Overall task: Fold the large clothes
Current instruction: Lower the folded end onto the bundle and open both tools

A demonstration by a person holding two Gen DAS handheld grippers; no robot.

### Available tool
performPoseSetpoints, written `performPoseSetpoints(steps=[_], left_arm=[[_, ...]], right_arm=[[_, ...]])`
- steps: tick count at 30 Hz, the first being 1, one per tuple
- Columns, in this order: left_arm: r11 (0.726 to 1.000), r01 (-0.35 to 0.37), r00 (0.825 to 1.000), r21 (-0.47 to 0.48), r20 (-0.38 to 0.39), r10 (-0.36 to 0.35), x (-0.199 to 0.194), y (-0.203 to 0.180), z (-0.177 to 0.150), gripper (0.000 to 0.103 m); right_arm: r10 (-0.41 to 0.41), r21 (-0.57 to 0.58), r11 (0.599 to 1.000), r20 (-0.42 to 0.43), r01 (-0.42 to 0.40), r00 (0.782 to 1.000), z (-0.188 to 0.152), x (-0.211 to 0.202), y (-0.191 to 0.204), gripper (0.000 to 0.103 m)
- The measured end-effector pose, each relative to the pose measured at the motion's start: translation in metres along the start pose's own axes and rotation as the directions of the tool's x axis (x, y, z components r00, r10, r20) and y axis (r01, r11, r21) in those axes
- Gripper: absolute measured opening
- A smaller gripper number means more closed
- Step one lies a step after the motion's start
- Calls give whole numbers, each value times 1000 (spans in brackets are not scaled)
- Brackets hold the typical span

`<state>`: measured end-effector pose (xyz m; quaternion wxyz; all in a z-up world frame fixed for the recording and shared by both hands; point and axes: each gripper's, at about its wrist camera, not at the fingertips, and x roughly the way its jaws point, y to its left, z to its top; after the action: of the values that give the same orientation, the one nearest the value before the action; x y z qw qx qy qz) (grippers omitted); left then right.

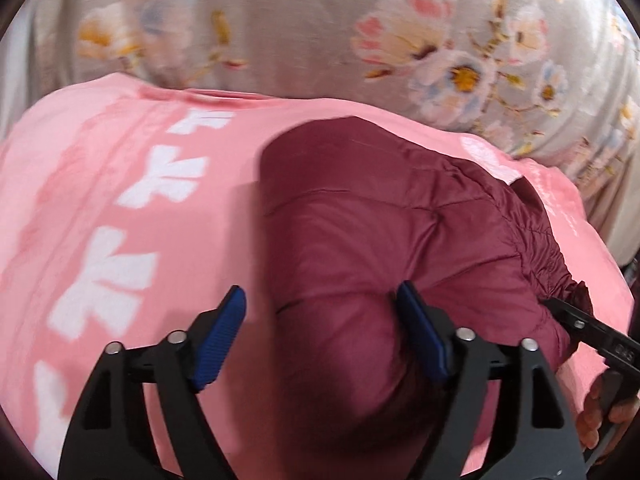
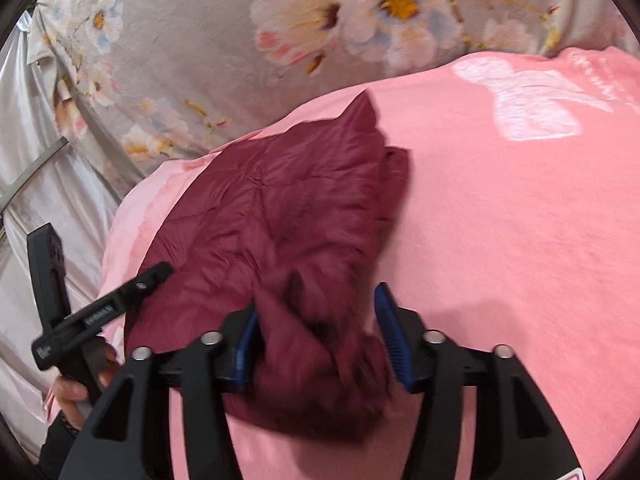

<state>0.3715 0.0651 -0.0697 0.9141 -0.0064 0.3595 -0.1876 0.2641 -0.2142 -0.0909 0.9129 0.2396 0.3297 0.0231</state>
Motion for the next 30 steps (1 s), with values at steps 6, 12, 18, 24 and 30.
performPoseSetpoints(steps=[6,12,18,24,30], left_arm=[[994,-83,996,-64,-46,80,-40,-4,20,79],[982,-191,980,-3,-55,190,-36,-53,31,80],[972,-232,963,-31,-147,225,0,-58,9,80],[965,-256,959,-50,-135,247,10,-55,-6,89],[964,-259,959,-53,-129,251,15,-52,-11,92]], right_arm=[[-95,-134,986,71,103,993,21,-41,38,24],[-215,-249,945,13,211,977,38,-2,71,8],[-264,-176,952,-66,249,962,16,23,49,6],[-260,-160,956,-67,247,963,4,29,42,6],[-277,-191,945,-36,265,960,-7,32,44,6]])
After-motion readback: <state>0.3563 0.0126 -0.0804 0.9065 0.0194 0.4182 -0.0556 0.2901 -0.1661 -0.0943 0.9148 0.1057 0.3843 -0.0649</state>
